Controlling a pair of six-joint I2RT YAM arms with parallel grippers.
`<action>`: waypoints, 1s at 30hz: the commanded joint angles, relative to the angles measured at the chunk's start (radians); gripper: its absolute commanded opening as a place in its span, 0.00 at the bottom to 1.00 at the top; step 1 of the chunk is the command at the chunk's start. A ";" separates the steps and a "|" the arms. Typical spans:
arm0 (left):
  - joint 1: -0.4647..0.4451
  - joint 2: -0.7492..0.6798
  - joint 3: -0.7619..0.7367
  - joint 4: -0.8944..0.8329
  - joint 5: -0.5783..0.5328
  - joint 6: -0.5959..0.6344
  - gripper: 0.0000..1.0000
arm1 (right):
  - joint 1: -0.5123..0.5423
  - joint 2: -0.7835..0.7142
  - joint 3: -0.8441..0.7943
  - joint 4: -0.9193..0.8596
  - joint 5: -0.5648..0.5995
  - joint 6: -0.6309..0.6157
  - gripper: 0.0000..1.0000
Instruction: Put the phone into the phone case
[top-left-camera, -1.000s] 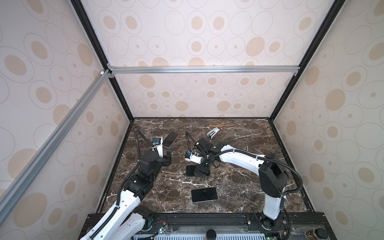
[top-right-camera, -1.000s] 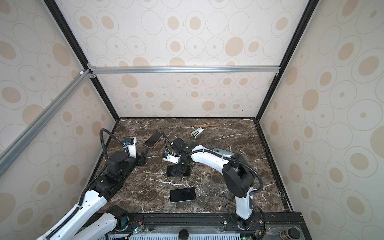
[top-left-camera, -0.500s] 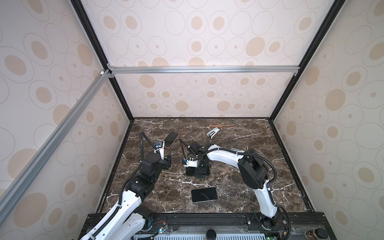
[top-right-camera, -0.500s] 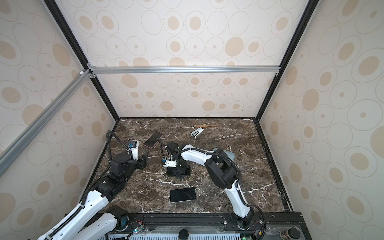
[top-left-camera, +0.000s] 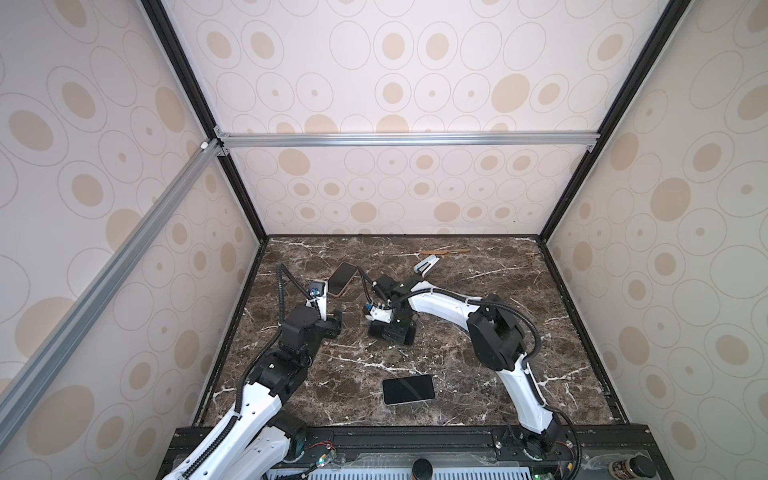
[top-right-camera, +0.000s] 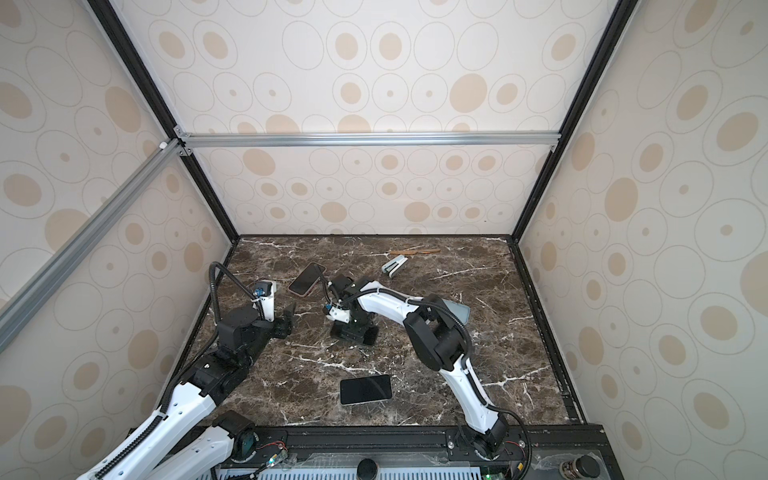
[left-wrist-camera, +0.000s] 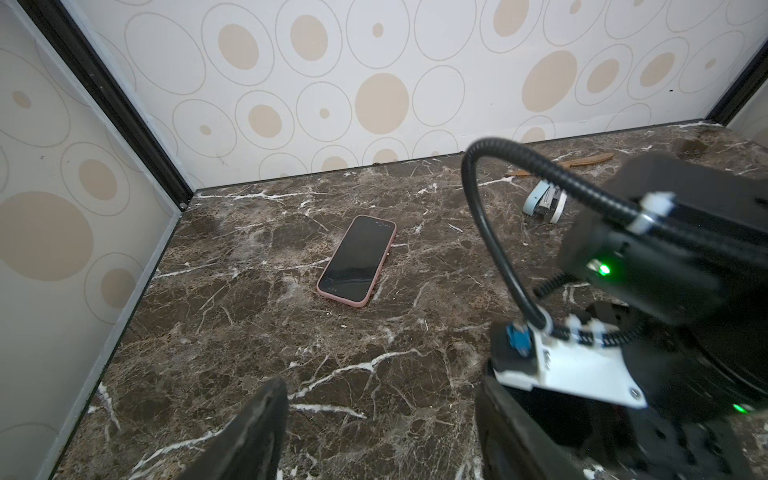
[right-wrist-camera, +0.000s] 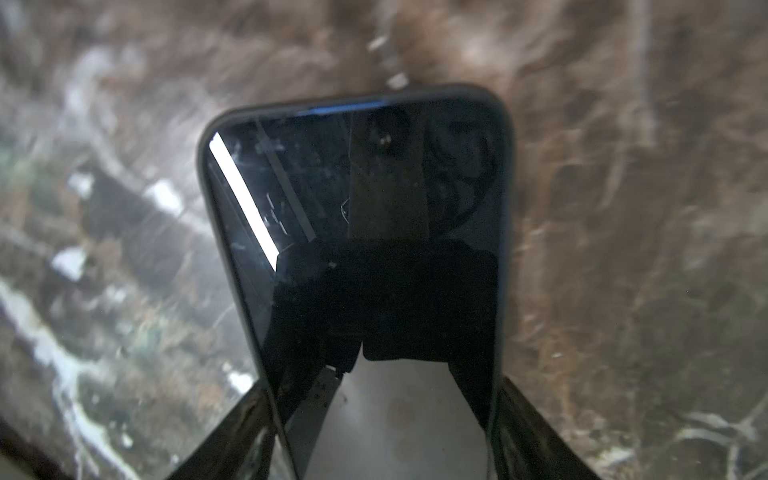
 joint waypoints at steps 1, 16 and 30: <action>0.012 -0.008 0.027 -0.008 -0.011 0.010 0.71 | -0.054 0.129 0.127 -0.032 0.078 0.266 0.63; 0.045 -0.014 0.030 -0.007 0.001 -0.001 0.71 | -0.164 0.324 0.405 0.027 0.249 0.814 0.64; 0.060 -0.018 0.029 -0.004 0.005 -0.007 0.71 | -0.172 0.234 0.524 0.001 0.094 0.794 0.93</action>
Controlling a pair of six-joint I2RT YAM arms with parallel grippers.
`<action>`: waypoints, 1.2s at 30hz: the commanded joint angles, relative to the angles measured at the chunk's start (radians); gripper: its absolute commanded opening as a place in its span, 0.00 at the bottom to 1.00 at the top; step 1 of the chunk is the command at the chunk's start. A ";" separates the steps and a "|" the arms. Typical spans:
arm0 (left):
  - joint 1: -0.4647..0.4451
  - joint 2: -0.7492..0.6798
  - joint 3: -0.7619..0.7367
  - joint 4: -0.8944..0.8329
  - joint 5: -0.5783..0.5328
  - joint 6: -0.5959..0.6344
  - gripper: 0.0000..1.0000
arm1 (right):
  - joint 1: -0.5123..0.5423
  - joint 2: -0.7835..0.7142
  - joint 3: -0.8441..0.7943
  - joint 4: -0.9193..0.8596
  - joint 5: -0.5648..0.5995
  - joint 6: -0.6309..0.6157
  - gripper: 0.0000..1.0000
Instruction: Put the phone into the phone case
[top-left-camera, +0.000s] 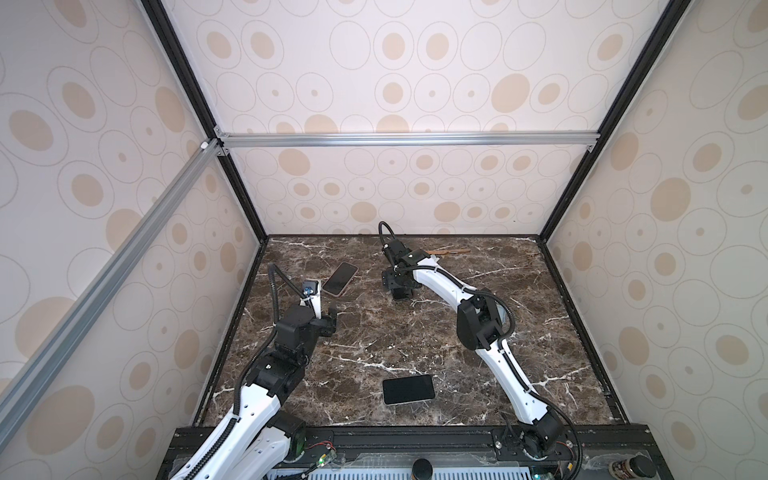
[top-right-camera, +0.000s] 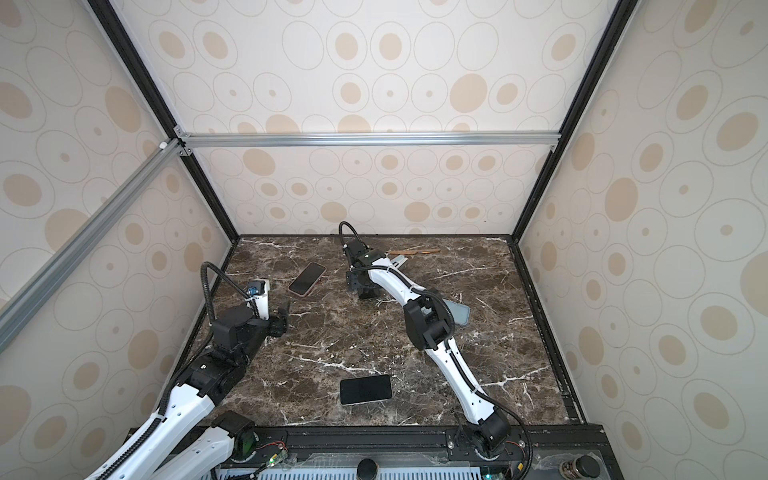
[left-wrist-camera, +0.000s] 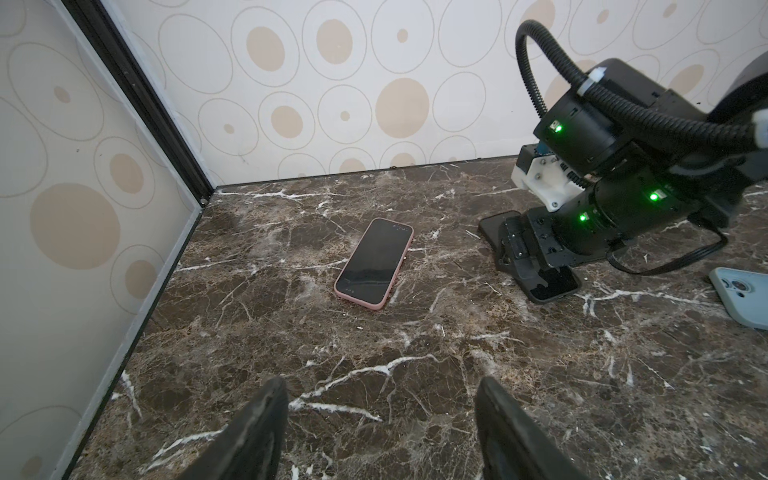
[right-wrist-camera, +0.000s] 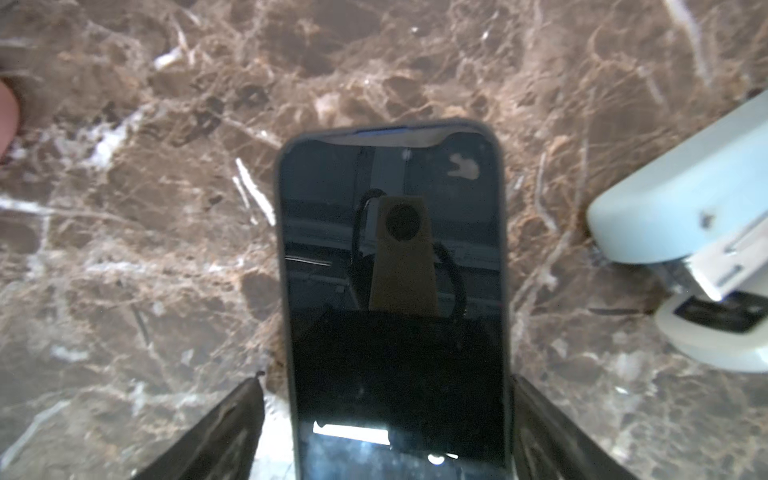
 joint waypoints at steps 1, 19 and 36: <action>0.008 -0.004 0.029 -0.002 0.001 -0.005 0.71 | -0.001 -0.125 -0.064 -0.012 -0.056 -0.028 0.94; -0.006 0.221 0.112 0.028 0.194 -0.069 0.66 | -0.081 -0.802 -0.805 0.095 -0.172 -0.316 0.85; -0.023 -0.053 -0.164 0.280 0.570 0.436 0.84 | 0.333 -1.180 -1.528 0.349 -0.499 -1.152 1.00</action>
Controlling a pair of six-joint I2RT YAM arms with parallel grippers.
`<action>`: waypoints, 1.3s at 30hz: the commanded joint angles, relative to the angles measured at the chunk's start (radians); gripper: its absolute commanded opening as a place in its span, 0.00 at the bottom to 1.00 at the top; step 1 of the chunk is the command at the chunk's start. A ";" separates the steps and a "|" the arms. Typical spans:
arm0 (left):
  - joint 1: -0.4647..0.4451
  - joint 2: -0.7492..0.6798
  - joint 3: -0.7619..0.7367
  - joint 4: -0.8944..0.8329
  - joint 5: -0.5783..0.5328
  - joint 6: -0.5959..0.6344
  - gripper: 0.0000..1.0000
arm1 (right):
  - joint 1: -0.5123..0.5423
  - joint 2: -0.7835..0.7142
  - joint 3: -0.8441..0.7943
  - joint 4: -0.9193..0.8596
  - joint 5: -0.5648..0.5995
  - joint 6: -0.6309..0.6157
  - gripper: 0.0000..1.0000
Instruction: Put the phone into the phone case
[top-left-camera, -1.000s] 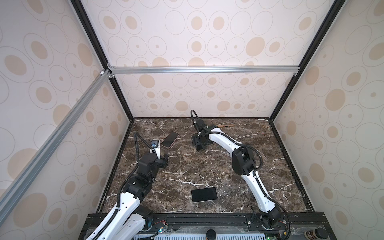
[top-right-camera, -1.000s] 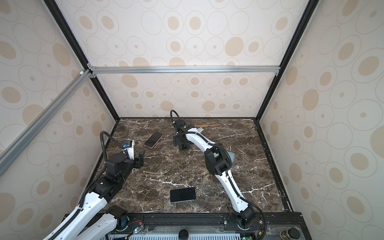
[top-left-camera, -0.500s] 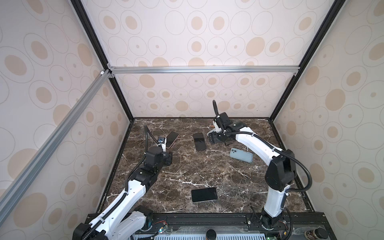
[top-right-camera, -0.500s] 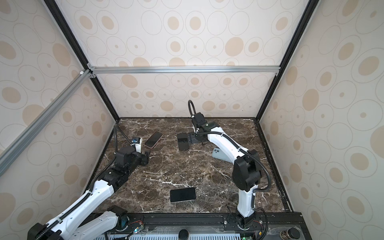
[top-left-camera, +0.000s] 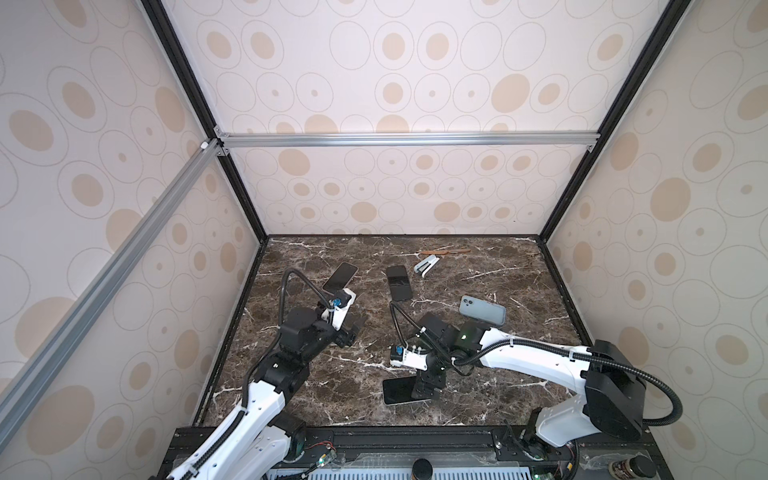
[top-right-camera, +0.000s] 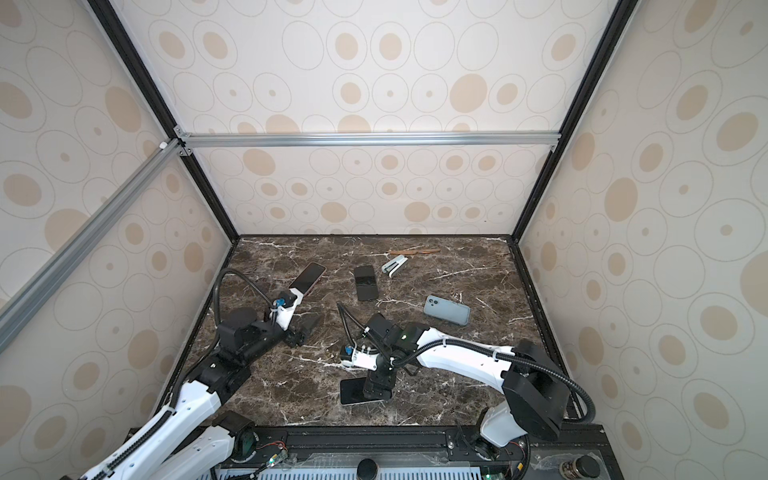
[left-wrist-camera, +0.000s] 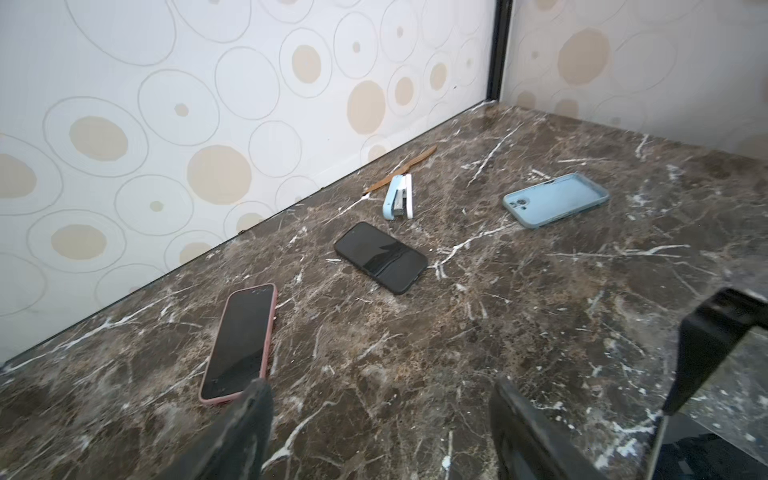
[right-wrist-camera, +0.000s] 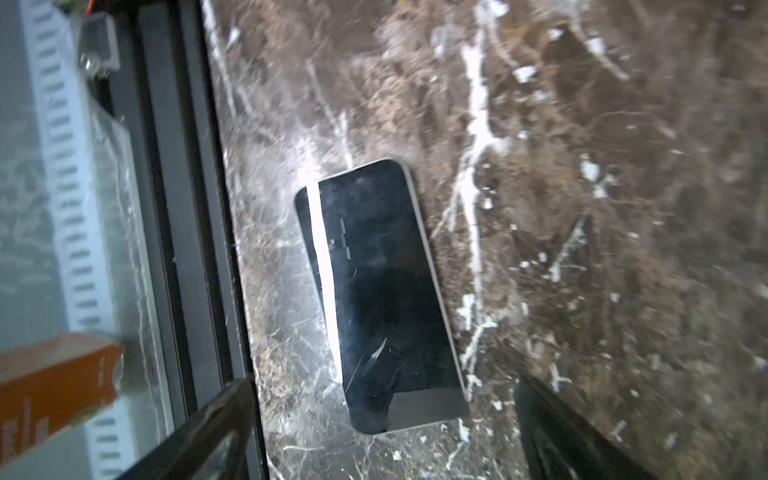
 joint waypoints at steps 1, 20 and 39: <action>-0.003 -0.072 -0.065 0.078 0.048 0.126 0.85 | 0.007 -0.032 -0.047 0.084 -0.081 -0.253 1.00; -0.004 -0.061 -0.070 0.025 0.061 0.165 0.87 | 0.087 0.180 0.042 0.048 0.074 -0.318 0.99; -0.004 -0.066 -0.072 0.021 0.009 0.162 0.86 | 0.087 0.253 0.018 0.001 0.127 -0.243 0.90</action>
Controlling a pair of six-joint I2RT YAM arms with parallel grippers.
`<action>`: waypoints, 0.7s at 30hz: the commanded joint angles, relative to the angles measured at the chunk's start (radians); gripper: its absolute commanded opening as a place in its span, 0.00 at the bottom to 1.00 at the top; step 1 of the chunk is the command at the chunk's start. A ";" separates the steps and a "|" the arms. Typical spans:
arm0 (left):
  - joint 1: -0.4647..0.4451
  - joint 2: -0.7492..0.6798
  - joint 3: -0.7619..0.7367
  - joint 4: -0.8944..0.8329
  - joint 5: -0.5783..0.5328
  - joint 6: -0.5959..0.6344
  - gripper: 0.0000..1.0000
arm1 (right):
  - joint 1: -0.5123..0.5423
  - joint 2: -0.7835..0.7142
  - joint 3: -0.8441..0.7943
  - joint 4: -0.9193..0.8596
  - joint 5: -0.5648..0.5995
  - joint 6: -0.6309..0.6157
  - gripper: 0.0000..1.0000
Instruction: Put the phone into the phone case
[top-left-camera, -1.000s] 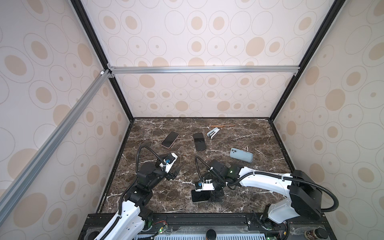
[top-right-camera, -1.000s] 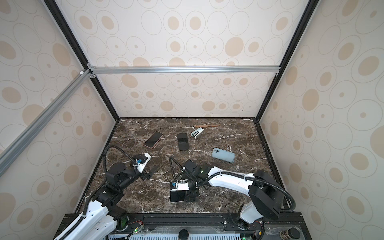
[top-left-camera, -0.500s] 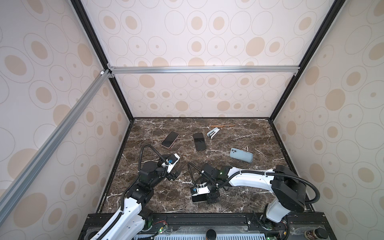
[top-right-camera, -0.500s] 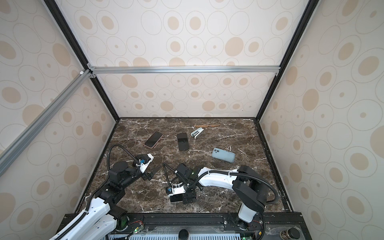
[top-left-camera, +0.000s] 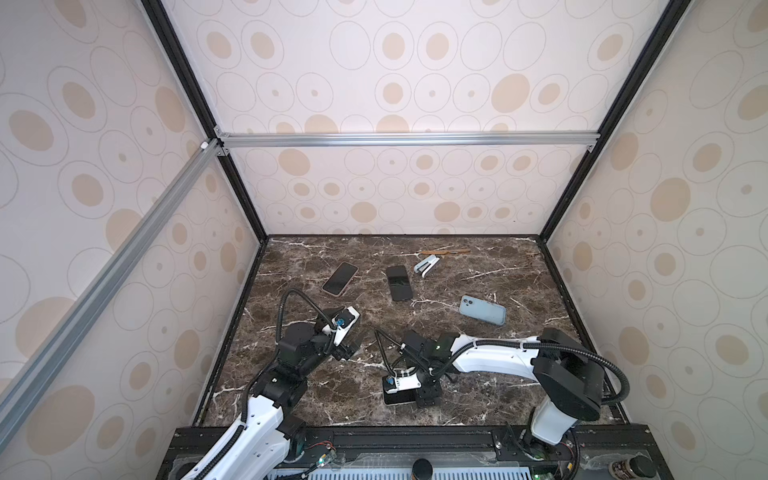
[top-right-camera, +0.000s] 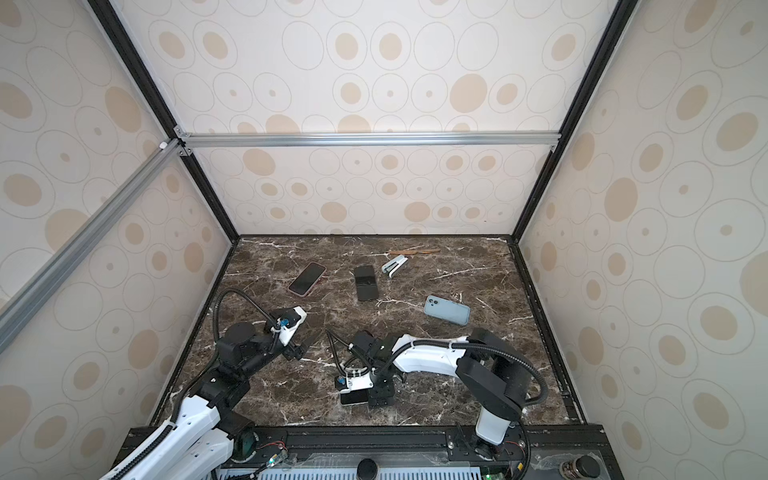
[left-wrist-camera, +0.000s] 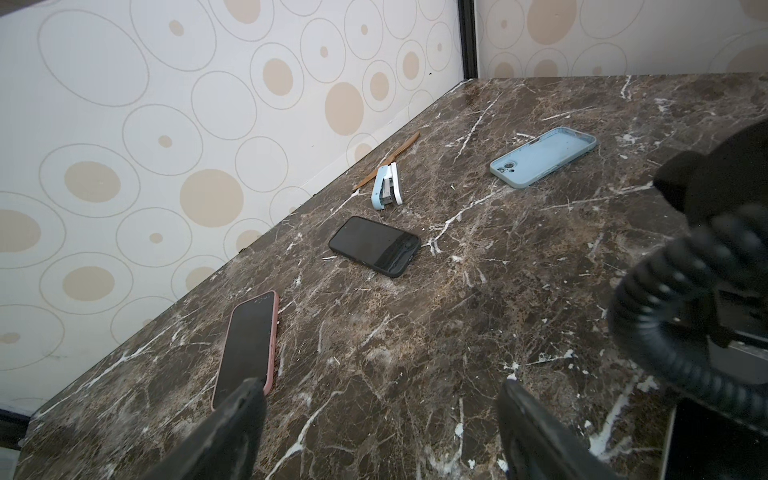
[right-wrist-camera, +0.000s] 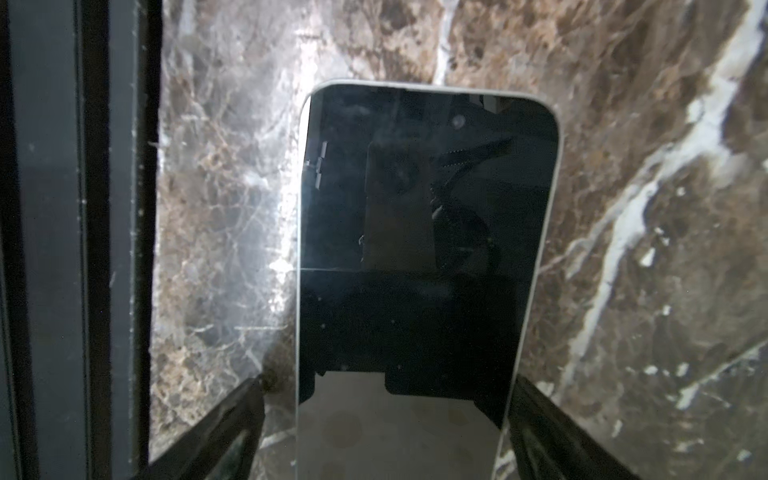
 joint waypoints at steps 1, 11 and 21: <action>-0.003 0.000 0.028 -0.012 -0.016 0.017 0.86 | 0.008 0.043 0.000 -0.033 0.018 0.019 0.89; -0.001 0.038 0.058 0.011 -0.227 -0.069 0.86 | 0.009 0.045 -0.005 0.019 0.147 0.115 0.72; -0.002 0.116 0.124 -0.004 -0.174 -0.200 0.83 | -0.003 -0.040 -0.073 0.126 0.197 0.175 0.56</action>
